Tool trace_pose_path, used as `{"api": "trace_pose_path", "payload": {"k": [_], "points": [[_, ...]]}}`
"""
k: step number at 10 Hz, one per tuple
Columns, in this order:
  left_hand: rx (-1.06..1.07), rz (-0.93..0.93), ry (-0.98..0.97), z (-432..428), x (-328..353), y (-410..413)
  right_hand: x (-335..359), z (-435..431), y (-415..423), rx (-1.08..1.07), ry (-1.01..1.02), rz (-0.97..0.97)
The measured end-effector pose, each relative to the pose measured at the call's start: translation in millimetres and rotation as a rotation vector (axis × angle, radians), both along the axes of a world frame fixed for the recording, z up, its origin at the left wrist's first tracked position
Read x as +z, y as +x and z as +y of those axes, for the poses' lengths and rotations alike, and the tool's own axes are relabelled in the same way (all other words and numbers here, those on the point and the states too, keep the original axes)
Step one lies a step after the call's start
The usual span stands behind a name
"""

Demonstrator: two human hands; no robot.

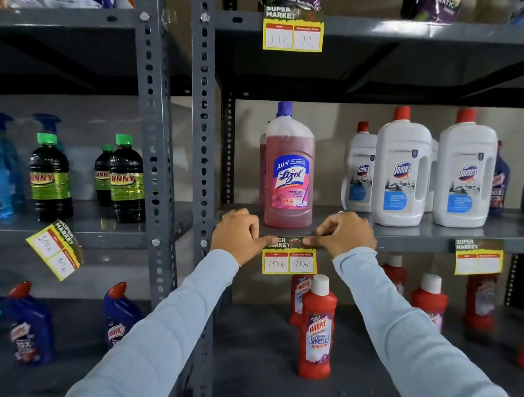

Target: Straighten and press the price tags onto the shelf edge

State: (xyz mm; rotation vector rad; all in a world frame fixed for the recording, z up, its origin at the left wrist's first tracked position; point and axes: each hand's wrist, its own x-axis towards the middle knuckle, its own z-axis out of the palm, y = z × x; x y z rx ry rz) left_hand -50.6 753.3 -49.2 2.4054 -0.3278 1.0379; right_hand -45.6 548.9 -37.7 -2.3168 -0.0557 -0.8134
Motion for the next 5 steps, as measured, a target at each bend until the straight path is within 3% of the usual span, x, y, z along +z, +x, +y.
{"api": "trace_pose_path", "payload": {"k": [3, 4, 5], "points": [[-0.141, -0.042, 0.025, 13.3, 1.4, -7.9, 7.7, -18.2, 0.7, 0.136, -0.159, -0.011], [-0.194, 0.005, 0.117, 22.7, 4.9, -10.6, 8.7, -37.6, -14.6, 0.206, -0.065, -0.115], [-0.210, 0.069, 0.205, 27.9, 15.8, -15.2, 22.5, -67.0, -63.2, 0.446, 0.256, -0.413]]}}
